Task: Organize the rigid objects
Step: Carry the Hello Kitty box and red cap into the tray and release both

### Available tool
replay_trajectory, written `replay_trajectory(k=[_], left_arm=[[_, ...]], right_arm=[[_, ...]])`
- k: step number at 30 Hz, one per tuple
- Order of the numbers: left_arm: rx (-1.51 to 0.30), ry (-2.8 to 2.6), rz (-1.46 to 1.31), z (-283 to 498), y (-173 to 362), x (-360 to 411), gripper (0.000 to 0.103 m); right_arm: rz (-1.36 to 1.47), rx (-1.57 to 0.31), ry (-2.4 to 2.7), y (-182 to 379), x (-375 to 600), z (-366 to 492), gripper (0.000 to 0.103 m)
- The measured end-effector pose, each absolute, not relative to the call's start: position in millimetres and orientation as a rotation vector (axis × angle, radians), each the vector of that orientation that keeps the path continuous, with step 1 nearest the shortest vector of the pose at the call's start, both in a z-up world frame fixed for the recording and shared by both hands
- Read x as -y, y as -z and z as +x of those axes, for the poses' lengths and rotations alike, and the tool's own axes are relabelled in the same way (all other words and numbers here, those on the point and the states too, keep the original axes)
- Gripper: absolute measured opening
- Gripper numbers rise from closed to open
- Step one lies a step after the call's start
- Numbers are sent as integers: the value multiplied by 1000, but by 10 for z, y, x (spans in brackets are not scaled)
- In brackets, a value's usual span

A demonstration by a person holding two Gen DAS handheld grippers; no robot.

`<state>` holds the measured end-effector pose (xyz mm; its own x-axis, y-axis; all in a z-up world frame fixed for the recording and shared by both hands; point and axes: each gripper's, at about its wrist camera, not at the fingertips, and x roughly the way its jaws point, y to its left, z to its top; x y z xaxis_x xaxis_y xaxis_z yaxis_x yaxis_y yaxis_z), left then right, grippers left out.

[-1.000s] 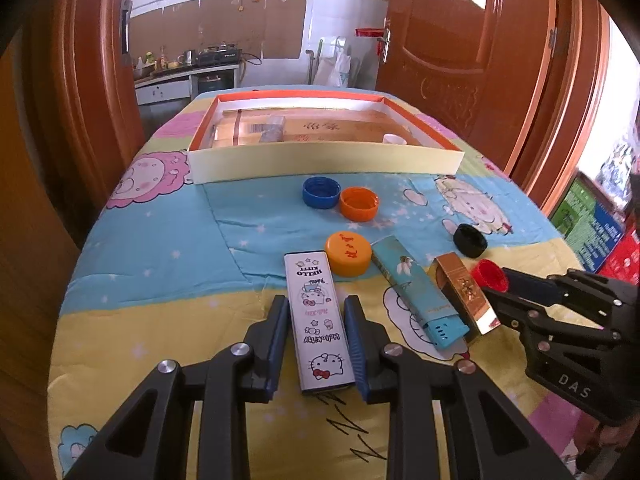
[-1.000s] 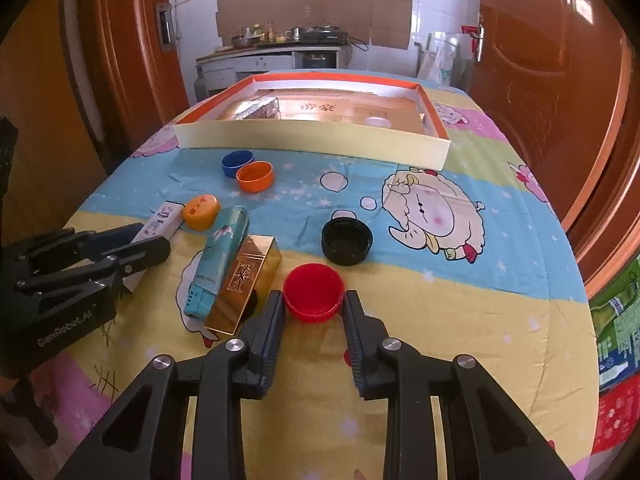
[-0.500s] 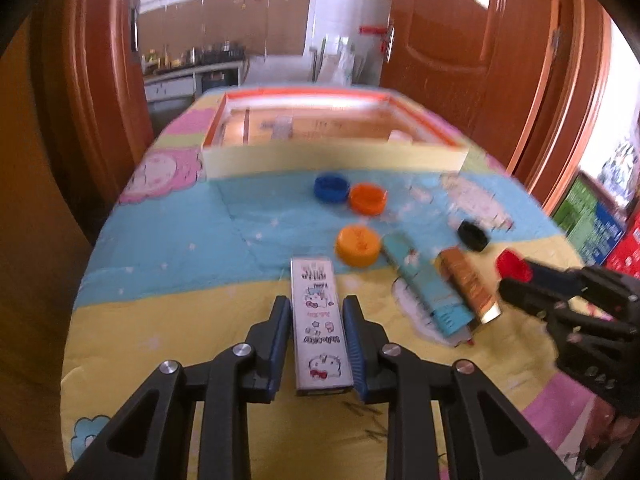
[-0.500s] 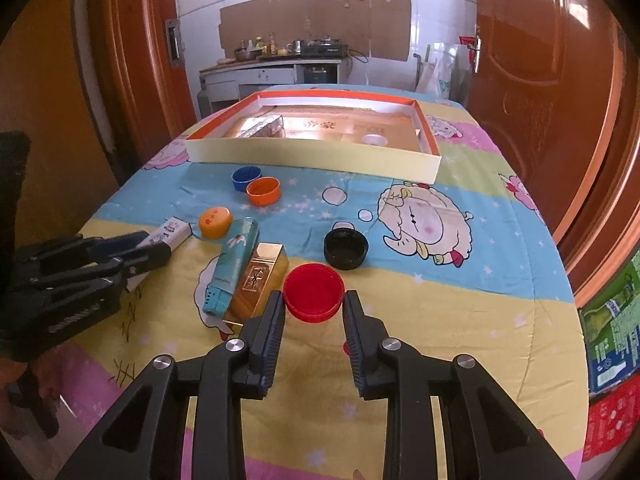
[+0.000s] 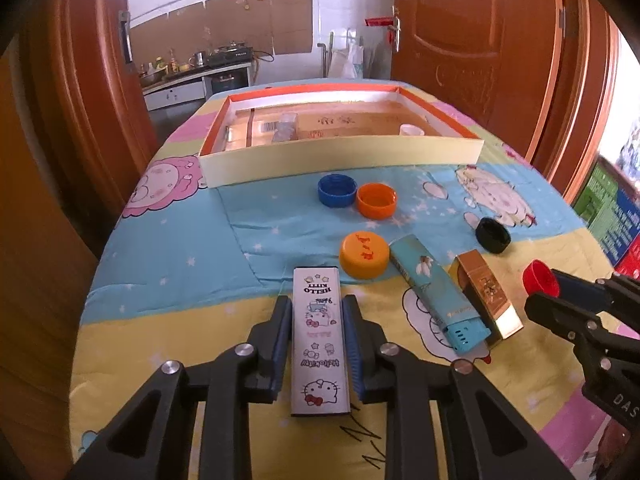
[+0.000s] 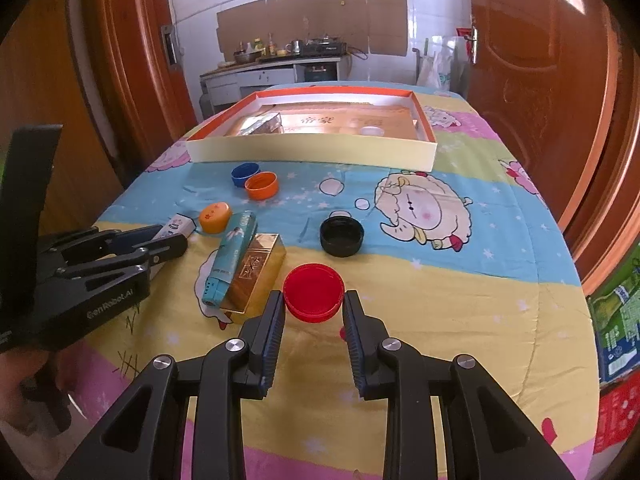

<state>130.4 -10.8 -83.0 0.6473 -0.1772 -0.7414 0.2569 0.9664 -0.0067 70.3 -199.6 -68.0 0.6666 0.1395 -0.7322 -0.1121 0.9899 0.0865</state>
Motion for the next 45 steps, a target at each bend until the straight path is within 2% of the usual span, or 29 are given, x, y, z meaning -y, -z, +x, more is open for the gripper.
replay_trajectory(k=[12, 20, 28, 36, 45], left_arm=[[-730, 290, 80, 1204, 384, 88, 26], [-671, 324, 92, 1478, -51, 177, 26], [-616, 322, 93, 1992, -334, 386, 26], [-679, 314, 74, 2723, -292, 609, 26], [-803, 310, 36, 3462, 94, 750, 26]], right_arm=[[15, -774, -158, 474, 2019, 727, 30], [-21, -696, -198, 105, 2061, 940, 30], [-30, -675, -218, -133, 2231, 1499, 30], [-34, -708, -239, -179, 2420, 2232, 30], [-16, -810, -243, 89, 2571, 3168, 30]])
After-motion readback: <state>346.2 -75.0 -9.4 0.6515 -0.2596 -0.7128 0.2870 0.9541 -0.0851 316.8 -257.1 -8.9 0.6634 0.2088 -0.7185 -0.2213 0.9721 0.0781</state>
